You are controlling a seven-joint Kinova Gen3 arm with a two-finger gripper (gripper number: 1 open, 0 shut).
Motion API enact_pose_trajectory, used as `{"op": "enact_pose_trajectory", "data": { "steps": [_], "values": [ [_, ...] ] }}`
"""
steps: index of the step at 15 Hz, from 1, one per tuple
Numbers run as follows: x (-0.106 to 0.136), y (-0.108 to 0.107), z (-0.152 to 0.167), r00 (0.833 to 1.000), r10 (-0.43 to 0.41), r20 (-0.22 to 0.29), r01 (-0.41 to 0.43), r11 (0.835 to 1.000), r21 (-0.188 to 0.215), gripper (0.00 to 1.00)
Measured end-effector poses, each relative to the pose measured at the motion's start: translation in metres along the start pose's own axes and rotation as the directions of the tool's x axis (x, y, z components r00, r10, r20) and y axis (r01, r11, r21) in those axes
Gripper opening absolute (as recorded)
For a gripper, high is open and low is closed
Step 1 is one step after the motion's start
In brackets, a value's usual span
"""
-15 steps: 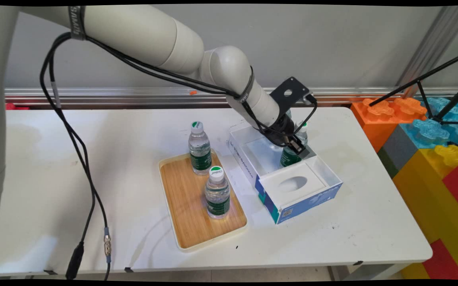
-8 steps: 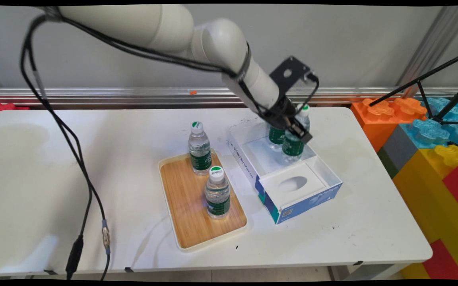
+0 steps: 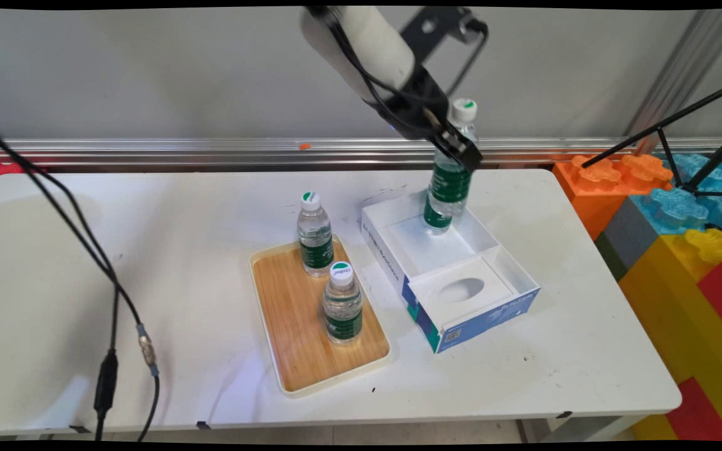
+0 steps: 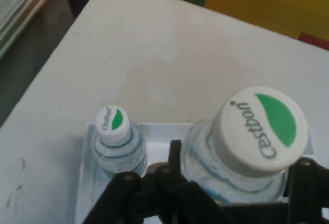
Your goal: Place the picked object on the tray
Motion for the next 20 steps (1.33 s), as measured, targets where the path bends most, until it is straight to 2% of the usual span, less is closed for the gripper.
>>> {"op": "enact_pose_trajectory", "data": {
  "steps": [3,8,12,16,20],
  "values": [
    [-0.007,-0.003,-0.043,1.0,0.006,0.006,-0.006,1.0,-0.022,0.0],
    [-0.042,-0.011,-0.116,0.999,0.029,0.024,-0.028,0.999,-0.046,0.0],
    [-0.072,-0.013,-0.15,0.997,0.06,0.039,-0.057,0.996,-0.066,0.0],
    [-0.12,-0.018,-0.184,0.993,0.105,0.063,-0.099,0.991,-0.093,0.0],
    [-0.171,-0.03,-0.201,0.987,0.141,0.082,-0.132,0.986,-0.104,0.0]
  ]
}}
